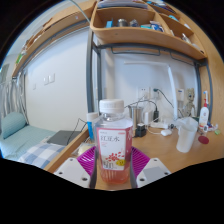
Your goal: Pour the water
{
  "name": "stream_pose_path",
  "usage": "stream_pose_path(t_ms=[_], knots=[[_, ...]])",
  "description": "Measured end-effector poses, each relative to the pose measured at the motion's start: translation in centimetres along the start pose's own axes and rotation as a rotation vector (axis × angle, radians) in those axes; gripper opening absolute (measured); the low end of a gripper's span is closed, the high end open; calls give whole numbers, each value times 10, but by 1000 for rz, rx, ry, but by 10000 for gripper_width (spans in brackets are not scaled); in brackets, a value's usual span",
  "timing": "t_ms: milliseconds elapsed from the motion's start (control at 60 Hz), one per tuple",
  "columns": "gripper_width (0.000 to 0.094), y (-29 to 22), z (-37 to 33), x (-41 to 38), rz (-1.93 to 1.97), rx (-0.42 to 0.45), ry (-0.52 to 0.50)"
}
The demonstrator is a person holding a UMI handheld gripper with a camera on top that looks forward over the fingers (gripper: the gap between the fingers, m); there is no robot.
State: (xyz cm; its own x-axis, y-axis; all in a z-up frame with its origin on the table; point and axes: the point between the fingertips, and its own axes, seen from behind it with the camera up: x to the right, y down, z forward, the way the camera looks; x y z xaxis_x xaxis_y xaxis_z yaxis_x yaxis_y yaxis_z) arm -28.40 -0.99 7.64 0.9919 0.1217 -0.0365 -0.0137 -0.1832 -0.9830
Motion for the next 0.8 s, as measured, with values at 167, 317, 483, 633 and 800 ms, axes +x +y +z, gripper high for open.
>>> stream_pose_path(t_ms=[167,317,483,633,800], knots=[[475,2,4,1,26,-27,0],[474,-28,10,23,232,-26,-33],[473,-70,19,57,626,-5,-65],[472,-101,34,101,998,46,-90],[469,-109,40,139,1337,41,-95]])
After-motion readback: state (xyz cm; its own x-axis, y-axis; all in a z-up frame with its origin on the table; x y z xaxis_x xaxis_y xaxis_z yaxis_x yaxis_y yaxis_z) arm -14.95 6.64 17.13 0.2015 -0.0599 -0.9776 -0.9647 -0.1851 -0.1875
